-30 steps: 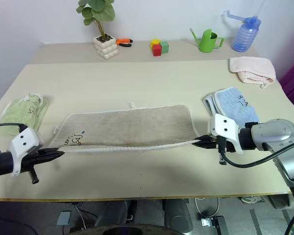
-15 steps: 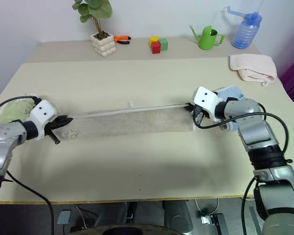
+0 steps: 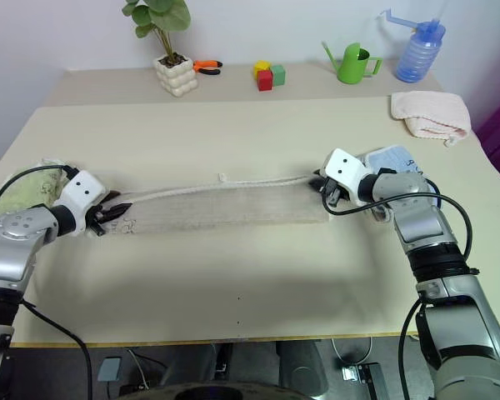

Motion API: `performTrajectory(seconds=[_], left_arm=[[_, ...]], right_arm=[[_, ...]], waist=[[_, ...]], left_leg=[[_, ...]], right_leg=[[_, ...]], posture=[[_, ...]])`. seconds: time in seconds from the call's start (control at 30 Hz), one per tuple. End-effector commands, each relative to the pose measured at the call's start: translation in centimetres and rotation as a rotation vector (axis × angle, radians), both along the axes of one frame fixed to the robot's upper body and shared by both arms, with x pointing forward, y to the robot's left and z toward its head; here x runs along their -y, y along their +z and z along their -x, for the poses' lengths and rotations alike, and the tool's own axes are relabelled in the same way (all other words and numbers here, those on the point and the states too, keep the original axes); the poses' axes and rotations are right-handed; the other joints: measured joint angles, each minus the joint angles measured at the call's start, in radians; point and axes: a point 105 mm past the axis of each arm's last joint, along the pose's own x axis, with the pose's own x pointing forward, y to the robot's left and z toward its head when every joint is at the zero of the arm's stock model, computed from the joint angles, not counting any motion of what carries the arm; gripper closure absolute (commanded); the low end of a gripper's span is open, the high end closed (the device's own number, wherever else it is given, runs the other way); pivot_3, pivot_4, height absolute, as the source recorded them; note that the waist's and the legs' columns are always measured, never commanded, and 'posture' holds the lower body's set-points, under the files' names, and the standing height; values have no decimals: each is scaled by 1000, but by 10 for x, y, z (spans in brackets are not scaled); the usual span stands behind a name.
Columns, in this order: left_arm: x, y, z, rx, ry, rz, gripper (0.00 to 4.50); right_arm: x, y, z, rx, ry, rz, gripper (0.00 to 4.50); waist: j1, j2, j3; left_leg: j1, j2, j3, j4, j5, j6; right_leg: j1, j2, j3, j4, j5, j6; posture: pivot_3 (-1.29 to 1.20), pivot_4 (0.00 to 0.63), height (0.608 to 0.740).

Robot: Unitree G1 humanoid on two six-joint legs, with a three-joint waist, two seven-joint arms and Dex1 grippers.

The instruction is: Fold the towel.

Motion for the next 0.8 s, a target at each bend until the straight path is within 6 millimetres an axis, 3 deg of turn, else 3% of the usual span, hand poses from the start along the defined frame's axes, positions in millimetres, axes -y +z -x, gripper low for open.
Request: performTrajectory(seconds=[0.03,0.13,0.3,0.43,0.5,0.6,0.8], left_arm=[[-16,26,-9,168,172,89,649],[-10,39,-8,257,239,236,649],[-6,36,8,270,269,265,649],[10,53,16,330,184,284,618],[29,55,21,326,87,250,618],[72,44,36,271,-143,135,618],[153,25,66,198,-483,128,618]], right_arm=[[5,25,-6,139,-53,-15,1316],[10,29,-8,185,-108,-25,1316],[19,32,8,179,-137,-68,1316],[19,33,39,60,-98,-229,93],[16,26,60,-33,-70,-295,36],[11,7,93,-147,-38,-318,36],[10,-20,129,-355,-234,-618,36]], waist=[[0,0,0],[2,-1,0],[1,-1,-1],[6,-1,-1],[8,-1,-1],[10,-1,-2],[5,-1,-2]], left_leg=[[0,0,0,0,0,0],[0,0,0,1,0,0],[0,0,0,0,0,0],[0,0,0,0,0,0],[1,0,-1,1,0,0],[2,0,-2,0,0,0],[7,0,-1,0,-1,1]], right_leg=[[0,0,0,0,0,0],[0,0,0,1,0,0],[0,-1,1,1,0,0],[0,-1,1,1,0,0],[2,-1,1,0,1,1],[6,-1,0,-2,1,1],[9,-1,2,-3,1,1]], posture=[[0,150,727],[0,150,727],[0,150,727],[0,150,727],[0,150,727],[0,150,727],[0,150,727]])
